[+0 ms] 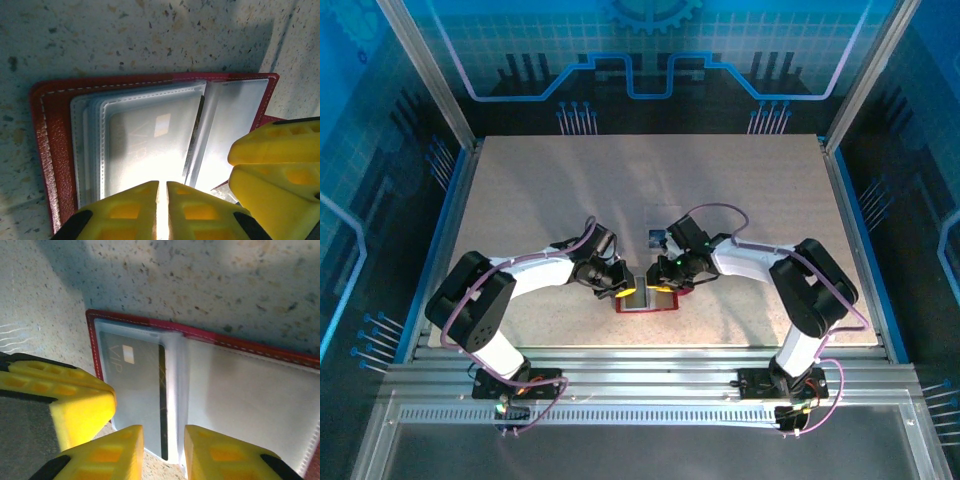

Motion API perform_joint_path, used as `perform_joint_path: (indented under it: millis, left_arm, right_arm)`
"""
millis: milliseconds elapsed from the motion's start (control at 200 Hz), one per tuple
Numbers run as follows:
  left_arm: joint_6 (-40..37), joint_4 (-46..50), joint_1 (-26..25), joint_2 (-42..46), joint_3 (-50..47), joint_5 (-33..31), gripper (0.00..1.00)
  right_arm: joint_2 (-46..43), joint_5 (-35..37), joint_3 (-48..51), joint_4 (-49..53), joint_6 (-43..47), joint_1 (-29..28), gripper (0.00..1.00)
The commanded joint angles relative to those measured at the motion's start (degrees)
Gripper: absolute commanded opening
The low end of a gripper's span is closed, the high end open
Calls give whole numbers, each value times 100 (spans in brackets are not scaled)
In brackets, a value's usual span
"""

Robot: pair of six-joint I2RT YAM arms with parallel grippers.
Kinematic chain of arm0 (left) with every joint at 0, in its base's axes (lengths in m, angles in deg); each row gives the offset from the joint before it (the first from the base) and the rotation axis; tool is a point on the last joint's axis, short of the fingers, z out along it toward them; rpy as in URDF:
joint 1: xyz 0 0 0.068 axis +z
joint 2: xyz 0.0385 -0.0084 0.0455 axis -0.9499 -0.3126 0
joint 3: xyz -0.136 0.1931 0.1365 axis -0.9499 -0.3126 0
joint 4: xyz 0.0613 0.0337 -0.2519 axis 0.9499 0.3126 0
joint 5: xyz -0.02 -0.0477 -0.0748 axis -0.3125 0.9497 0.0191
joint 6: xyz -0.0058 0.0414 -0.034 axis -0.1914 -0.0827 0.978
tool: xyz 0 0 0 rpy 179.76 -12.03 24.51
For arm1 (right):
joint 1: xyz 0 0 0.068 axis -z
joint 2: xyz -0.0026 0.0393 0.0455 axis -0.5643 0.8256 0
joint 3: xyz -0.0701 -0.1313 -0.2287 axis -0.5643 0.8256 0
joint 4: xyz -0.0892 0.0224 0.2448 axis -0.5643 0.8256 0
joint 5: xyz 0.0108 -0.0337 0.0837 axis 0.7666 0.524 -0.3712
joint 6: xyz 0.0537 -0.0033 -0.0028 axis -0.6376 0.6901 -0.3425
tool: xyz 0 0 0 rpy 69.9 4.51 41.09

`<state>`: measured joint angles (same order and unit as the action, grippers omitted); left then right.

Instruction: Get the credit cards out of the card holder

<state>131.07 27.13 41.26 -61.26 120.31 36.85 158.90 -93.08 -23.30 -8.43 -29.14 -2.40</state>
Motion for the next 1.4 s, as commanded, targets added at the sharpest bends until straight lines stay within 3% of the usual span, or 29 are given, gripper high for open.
perform_joint_path:
  millis: [0,1396]
  left_arm:
    - [-147,31,48,142,-92,-17,11]
    - [-193,87,59,55,-121,-8,7]
  right_arm:
    - [137,-184,-162,-188,-125,-76,27]
    - [541,-257,-246,-330,-181,-224,27]
